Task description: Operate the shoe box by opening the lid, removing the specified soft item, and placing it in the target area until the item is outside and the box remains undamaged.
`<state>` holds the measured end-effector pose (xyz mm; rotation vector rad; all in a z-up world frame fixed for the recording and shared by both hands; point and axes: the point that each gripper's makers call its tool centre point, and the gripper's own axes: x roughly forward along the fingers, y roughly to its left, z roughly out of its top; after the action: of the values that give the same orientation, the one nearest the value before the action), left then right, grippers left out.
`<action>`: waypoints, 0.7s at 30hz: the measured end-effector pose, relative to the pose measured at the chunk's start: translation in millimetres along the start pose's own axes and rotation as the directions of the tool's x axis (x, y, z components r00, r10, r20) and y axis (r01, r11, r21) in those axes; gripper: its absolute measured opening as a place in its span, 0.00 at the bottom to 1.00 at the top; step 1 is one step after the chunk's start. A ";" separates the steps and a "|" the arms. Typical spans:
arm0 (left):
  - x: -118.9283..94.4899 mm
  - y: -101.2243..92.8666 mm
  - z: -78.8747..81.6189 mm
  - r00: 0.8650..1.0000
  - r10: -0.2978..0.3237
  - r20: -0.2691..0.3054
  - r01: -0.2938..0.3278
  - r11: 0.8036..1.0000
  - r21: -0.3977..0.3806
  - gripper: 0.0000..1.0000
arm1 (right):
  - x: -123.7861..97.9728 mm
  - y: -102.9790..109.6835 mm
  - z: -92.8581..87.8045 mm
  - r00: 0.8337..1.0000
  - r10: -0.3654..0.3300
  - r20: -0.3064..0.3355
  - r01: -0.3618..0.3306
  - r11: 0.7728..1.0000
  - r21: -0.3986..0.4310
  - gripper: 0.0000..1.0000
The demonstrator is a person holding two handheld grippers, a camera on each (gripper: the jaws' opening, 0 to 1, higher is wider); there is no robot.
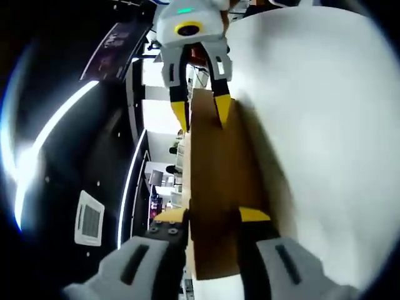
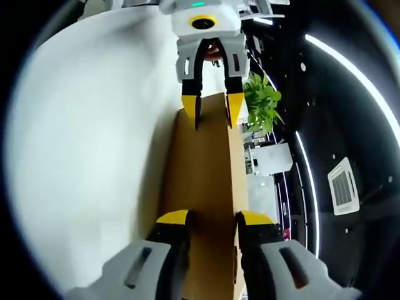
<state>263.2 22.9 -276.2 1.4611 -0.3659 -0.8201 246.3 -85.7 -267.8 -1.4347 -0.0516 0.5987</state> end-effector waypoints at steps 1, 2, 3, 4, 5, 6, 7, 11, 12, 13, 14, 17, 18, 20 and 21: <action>0.0 -0.6 0.0 1.000 -0.003 0.000 0.003 1.000 0.000 0.30 | -0.3 -0.1 0.0 1.000 0.004 0.000 -0.004 1.000 0.003 0.29; 0.0 -1.1 -0.1 1.000 -0.005 -0.001 0.005 1.000 -0.001 0.30 | -0.3 -0.2 0.1 1.000 0.006 0.000 -0.006 1.000 0.001 0.29; -0.1 -1.8 -0.1 1.000 -0.007 -0.001 0.007 1.000 -0.002 0.30 | -0.4 -0.3 0.0 1.000 0.009 -0.002 -0.009 1.000 -0.003 0.29; 0.0 -2.1 -0.2 1.000 -0.008 -0.001 0.008 1.000 -0.005 0.30 | -0.4 -0.8 0.2 1.000 0.012 -0.003 -0.012 1.000 -0.004 0.29; -0.2 -2.4 -0.2 1.000 -0.009 0.000 0.009 1.000 -0.008 0.30 | -0.8 -1.7 0.4 1.000 0.015 -0.003 -0.015 1.000 0.000 0.29; -0.3 -2.4 -0.1 1.000 -0.009 0.000 0.009 1.000 -0.009 0.30 | -1.2 -2.5 0.6 1.000 0.017 -0.002 -0.017 1.000 0.005 0.30; -0.4 -2.7 0.0 1.000 -0.010 0.001 0.010 1.000 -0.011 0.30 | -1.6 -2.9 0.6 1.000 0.020 -0.001 -0.020 1.000 0.008 0.30; -0.3 -3.4 0.2 1.000 -0.015 0.002 0.015 1.000 -0.019 0.30 | -2.2 -4.7 1.3 1.000 0.027 0.002 -0.027 1.000 0.015 0.29; -0.2 -3.5 0.2 1.000 -0.016 0.003 0.016 1.000 -0.022 0.30 | -2.4 -5.3 1.3 1.000 0.029 0.004 -0.029 0.999 0.018 0.29; 0.0 -3.9 0.2 1.000 -0.019 0.009 0.020 0.999 -0.044 0.30 | -2.5 -5.7 1.3 1.000 0.031 0.005 -0.031 0.999 0.021 0.29; 0.0 -4.0 0.2 1.000 -0.019 0.014 0.020 0.998 -0.055 0.29 | -2.7 -6.6 1.6 0.999 0.033 0.007 -0.033 0.999 0.026 0.29; -3.5 10.3 4.3 1.000 -0.020 0.017 0.021 0.998 -0.064 0.29 | -2.3 -7.3 1.7 0.999 0.037 0.009 -0.037 0.999 0.028 0.29; -4.1 13.2 5.0 1.000 -0.020 0.017 0.022 0.998 -0.064 0.29 | -2.2 -7.6 1.6 0.999 0.039 0.010 -0.039 0.999 0.028 0.29; -4.3 17.0 6.2 1.000 -0.023 0.016 0.024 0.998 -0.061 0.29 | -2.6 -8.8 1.9 0.999 0.045 0.012 -0.045 0.999 0.030 0.30; -4.4 17.9 6.6 1.000 -0.024 0.015 0.025 0.998 -0.061 0.29 | -2.9 -9.2 1.9 0.999 0.047 0.012 -0.048 0.998 0.028 0.30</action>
<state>260.5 19.5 -257.1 1.4061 -0.3316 -0.8547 246.4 -85.4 -257.9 -1.4082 -0.0184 0.6445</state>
